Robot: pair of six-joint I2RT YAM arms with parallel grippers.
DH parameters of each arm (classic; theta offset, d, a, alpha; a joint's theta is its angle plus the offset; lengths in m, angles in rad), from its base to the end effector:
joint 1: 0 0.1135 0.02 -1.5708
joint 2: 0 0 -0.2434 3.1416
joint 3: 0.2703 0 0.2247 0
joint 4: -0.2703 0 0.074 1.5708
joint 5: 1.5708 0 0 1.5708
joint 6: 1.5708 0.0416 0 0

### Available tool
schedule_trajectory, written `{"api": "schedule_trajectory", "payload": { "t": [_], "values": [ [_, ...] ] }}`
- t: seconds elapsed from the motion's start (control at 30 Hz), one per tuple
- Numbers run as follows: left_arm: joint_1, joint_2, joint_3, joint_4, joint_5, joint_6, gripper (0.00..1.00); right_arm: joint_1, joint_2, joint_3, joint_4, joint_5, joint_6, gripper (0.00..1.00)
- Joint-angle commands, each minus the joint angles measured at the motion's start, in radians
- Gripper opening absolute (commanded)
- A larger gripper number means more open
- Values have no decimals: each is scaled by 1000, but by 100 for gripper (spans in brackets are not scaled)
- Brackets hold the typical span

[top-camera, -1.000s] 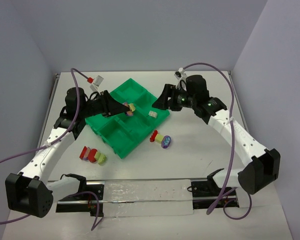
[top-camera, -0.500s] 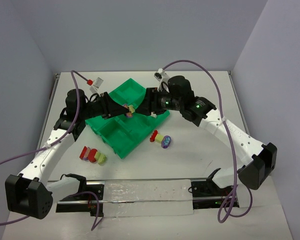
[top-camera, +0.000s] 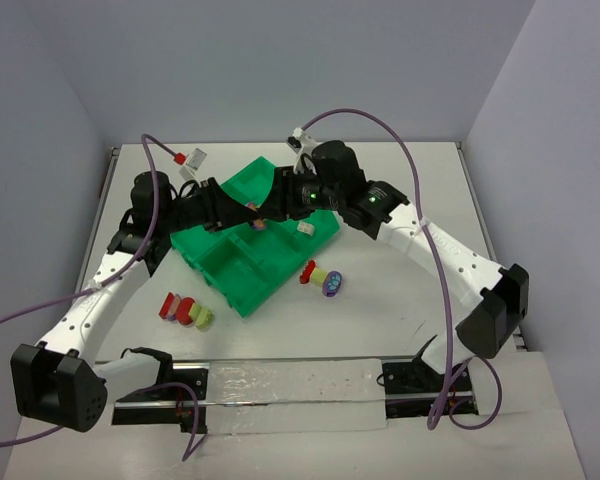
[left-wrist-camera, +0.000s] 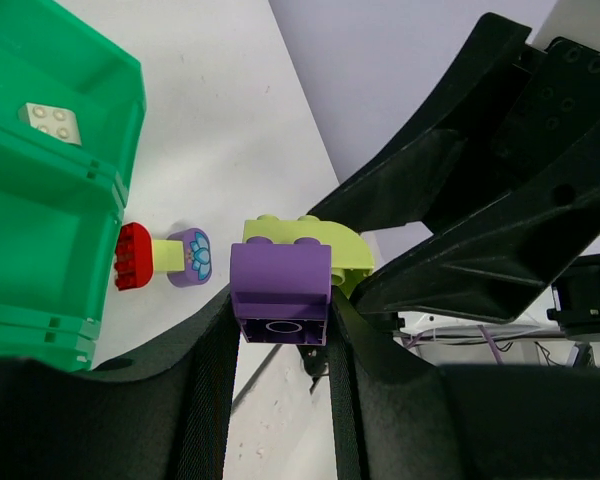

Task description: Sort the legos into containers by color

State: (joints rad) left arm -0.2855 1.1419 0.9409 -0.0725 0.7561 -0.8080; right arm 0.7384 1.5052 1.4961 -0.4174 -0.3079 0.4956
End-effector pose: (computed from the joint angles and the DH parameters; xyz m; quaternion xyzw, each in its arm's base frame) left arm 0.2254 -0.0959 0.3223 0.0241 0.7731 -0.5432 0.3267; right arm 0.2316 0.2278 0.3674 -0.1830 0.8146 0.4147 0.3618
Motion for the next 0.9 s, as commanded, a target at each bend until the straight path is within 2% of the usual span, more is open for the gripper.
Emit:
{"api": "schedule_trajectory", "payload": {
  "t": [0.0, 0.17, 0.27, 0.3, 0.57, 0.87],
  "values": [
    [6, 17, 52, 34, 50, -15, 0, 7, 37, 72, 3, -5, -22, 50],
    [6, 28, 59, 37, 48, -16, 0, 7, 66, 86, 8, -16, -22, 34],
    [6, 36, 62, 40, 40, -16, 0, 7, 59, 78, 8, 0, -26, 16],
    [6, 38, 62, 40, 37, -14, 0, 7, 55, 75, 3, 10, -26, 2],
    [9, 62, 86, 4, 35, 25, 0, -22, 47, 14, 8, 82, 22, 0],
    [22, 60, 86, -32, 35, 54, 0, -89, 114, -63, 122, -81, 85, 0]
  ]
}}
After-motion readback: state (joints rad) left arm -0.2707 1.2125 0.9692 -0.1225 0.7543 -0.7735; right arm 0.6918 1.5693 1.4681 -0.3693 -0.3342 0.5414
